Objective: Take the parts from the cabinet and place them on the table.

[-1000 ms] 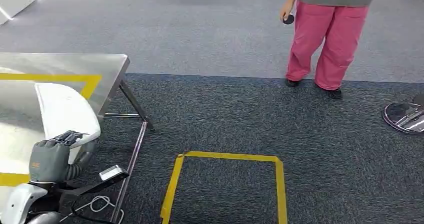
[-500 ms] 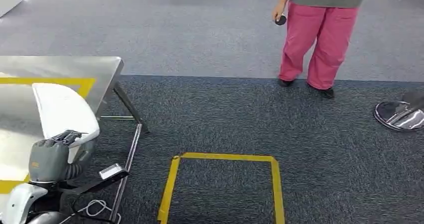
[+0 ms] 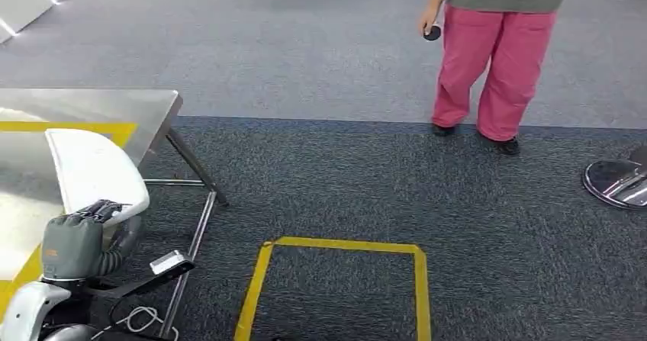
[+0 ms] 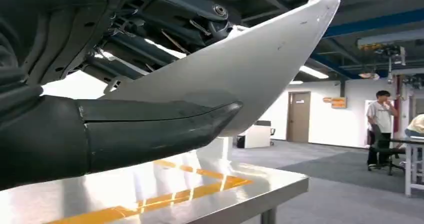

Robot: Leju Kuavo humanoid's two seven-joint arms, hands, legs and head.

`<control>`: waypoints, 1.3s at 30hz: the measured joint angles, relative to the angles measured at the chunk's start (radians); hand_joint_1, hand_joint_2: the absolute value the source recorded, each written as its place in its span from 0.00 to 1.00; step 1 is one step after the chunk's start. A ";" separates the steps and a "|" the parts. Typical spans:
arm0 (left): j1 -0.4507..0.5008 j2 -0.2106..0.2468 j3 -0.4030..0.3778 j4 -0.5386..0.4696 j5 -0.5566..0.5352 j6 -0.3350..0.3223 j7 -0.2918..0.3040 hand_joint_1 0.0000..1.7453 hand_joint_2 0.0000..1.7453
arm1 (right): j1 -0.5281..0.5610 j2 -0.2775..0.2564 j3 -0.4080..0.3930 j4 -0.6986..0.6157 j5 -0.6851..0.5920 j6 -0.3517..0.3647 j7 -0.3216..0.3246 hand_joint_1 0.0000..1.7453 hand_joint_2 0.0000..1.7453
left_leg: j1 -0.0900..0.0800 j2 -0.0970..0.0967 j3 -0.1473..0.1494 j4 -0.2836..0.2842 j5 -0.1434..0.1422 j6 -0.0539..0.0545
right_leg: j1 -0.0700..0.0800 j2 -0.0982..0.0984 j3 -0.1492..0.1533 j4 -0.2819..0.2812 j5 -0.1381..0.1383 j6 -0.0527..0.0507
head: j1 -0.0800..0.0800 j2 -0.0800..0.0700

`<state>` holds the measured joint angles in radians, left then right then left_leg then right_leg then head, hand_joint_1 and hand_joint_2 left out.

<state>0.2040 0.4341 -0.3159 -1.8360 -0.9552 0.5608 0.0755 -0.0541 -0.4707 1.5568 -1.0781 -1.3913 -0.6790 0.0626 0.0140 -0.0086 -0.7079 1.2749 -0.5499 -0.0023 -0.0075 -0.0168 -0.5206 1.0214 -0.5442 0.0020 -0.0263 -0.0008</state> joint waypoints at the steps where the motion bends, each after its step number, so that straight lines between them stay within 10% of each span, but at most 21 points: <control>1: 0.000 0.000 0.000 0.000 0.000 0.000 0.000 0.94 1.00 | 0.000 0.000 0.000 0.000 0.000 0.000 0.000 0.00 0.00 | -0.004 0.000 0.035 -0.087 0.063 0.009 | 0.002 -0.003 0.015 0.000 -0.009 0.002 | 0.000 0.000; 2: 0.000 0.000 0.000 0.000 0.000 0.000 0.000 0.94 1.00 | 0.000 0.000 0.001 0.000 0.001 0.000 0.000 0.00 0.00 | -0.009 0.004 0.070 -0.171 0.114 0.018 | 0.002 -0.005 0.027 -0.001 -0.018 0.004 | 0.000 0.000; 9: 0.000 0.003 0.004 -0.010 -0.002 0.000 0.004 0.94 1.00 | -0.004 -0.002 0.001 -0.010 0.003 0.000 0.000 0.00 0.00 | -0.023 0.000 0.148 -0.261 0.066 0.041 | -0.005 -0.004 0.032 0.036 -0.044 0.039 | 0.004 0.000; 13: 0.000 0.000 0.003 -0.011 -0.005 -0.001 0.005 0.94 1.00 | -0.007 -0.005 -0.001 -0.011 0.003 0.000 -0.001 0.00 0.00 | -0.026 -0.005 0.166 -0.260 0.042 0.052 | -0.004 0.015 -0.153 0.287 -0.127 0.046 | 0.010 0.000; 15: 0.001 -0.002 0.002 -0.011 -0.007 -0.001 0.006 0.94 1.00 | -0.001 -0.005 0.000 -0.011 0.003 0.000 0.001 0.00 0.00 | -0.026 -0.011 0.190 -0.260 0.025 0.050 | -0.004 0.015 -0.168 0.244 -0.062 0.047 | 0.010 0.000; 18: 0.001 -0.003 0.002 -0.011 -0.008 -0.001 0.006 0.94 1.00 | 0.003 -0.005 0.001 -0.011 0.005 0.000 0.001 0.00 0.00 | -0.023 -0.013 0.231 -0.261 -0.009 0.039 | -0.004 0.018 -0.101 0.046 0.081 0.042 | 0.010 0.000; 19: -0.001 -0.003 0.002 -0.011 -0.009 0.000 0.006 0.94 1.00 | 0.000 -0.005 0.002 -0.012 0.005 0.000 0.001 0.00 0.00 | -0.025 -0.014 0.232 -0.257 -0.012 0.033 | 0.001 0.019 -0.113 0.028 0.042 0.036 | 0.012 0.000; 22: 0.002 -0.003 0.002 -0.011 -0.010 -0.001 0.007 0.94 1.00 | 0.001 -0.008 0.001 -0.014 0.008 0.001 -0.002 0.00 0.00 | -0.024 -0.015 0.242 -0.260 -0.017 0.015 | 0.005 0.016 -0.091 0.027 0.056 0.008 | 0.006 0.000; 24: 0.001 -0.002 0.003 -0.013 -0.010 0.000 0.008 0.94 1.00 | 0.002 -0.009 0.002 -0.014 0.009 0.001 0.003 0.00 0.00 | -0.022 -0.008 0.223 -0.209 -0.015 0.007 | -0.002 0.014 -0.063 0.008 0.056 0.000 | 0.003 0.000; 29: 0.002 -0.001 0.003 -0.013 -0.011 -0.001 0.008 0.94 1.00 | 0.001 -0.010 0.000 -0.014 0.010 0.001 0.003 0.00 0.00 | -0.009 -0.003 0.034 0.042 -0.120 -0.015 | -0.002 0.013 -0.016 -0.006 0.024 -0.009 | -0.005 0.000; 33: 0.002 -0.001 0.003 -0.013 -0.011 -0.001 0.009 0.94 1.00 | 0.002 -0.010 0.001 -0.014 0.010 0.001 0.003 0.00 0.00 | -0.006 0.000 0.077 -0.186 0.094 -0.004 | -0.001 0.013 0.040 -0.008 -0.018 0.001 | -0.005 0.000; 39: 0.001 0.001 0.006 -0.017 -0.011 0.000 0.010 0.94 1.00 | -0.001 -0.010 0.002 -0.015 0.011 0.002 0.001 0.00 0.00 | -0.021 0.001 0.118 -0.247 0.082 0.034 | -0.008 0.011 0.055 0.014 -0.046 0.037 | -0.006 0.000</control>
<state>0.2055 0.4349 -0.3094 -1.8528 -0.9659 0.5611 0.0858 -0.0554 -0.4803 1.5583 -1.0933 -1.3806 -0.6771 0.0633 -0.0070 -0.0073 -0.5896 1.0277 -0.4682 0.0318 -0.0154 -0.0061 -0.4653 1.0353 -0.5903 0.0386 -0.0322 -0.0004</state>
